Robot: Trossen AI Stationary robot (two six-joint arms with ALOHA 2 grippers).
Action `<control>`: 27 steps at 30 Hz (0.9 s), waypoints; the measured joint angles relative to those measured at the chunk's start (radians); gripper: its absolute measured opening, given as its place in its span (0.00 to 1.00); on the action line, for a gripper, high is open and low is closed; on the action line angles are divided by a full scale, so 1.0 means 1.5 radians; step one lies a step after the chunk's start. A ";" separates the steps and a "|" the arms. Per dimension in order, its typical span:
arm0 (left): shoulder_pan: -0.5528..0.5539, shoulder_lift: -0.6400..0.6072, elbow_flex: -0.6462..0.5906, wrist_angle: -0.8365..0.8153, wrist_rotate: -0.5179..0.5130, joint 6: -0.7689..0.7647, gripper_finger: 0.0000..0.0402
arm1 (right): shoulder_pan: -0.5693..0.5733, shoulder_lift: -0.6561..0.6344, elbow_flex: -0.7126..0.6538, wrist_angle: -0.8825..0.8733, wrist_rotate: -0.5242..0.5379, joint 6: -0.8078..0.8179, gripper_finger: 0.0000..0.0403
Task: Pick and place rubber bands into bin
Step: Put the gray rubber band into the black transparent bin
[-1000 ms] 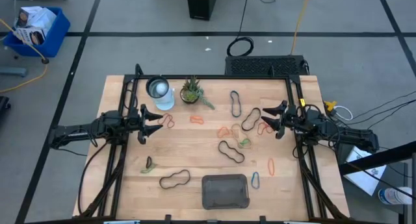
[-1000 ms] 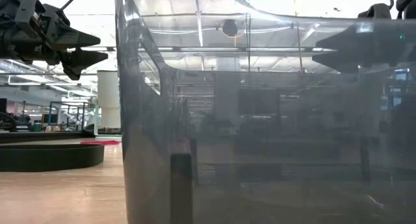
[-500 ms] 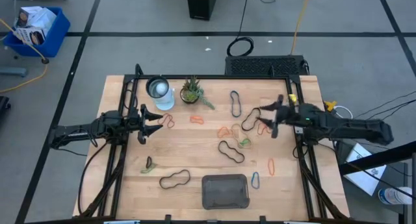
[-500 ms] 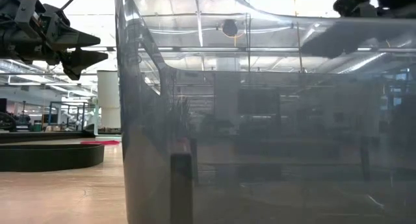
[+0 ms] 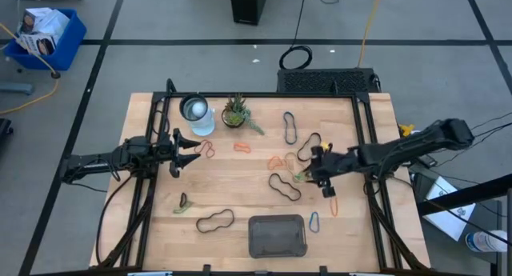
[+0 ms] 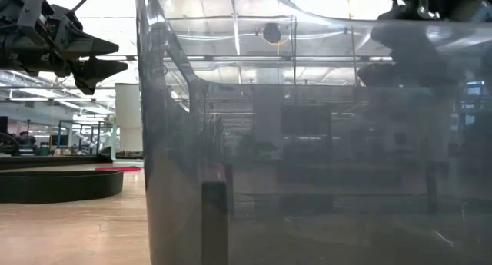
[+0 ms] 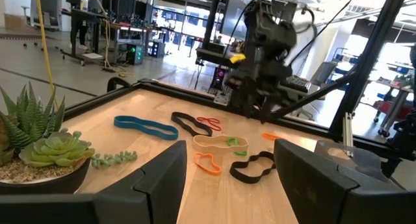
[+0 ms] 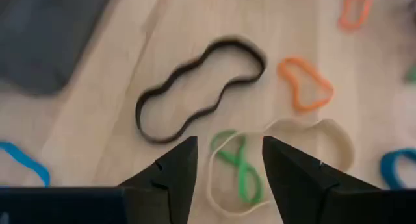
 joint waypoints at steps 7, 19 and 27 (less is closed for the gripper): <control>0.000 0.000 0.000 0.000 0.000 0.000 0.60 | 0.031 0.099 0.000 0.005 0.013 0.058 0.37; 0.000 0.000 0.000 -0.001 0.000 0.000 0.60 | 0.031 0.199 0.001 0.040 0.013 0.040 0.31; 0.000 0.000 0.000 -0.001 0.000 0.000 0.60 | 0.031 0.222 0.003 0.050 0.013 0.040 0.23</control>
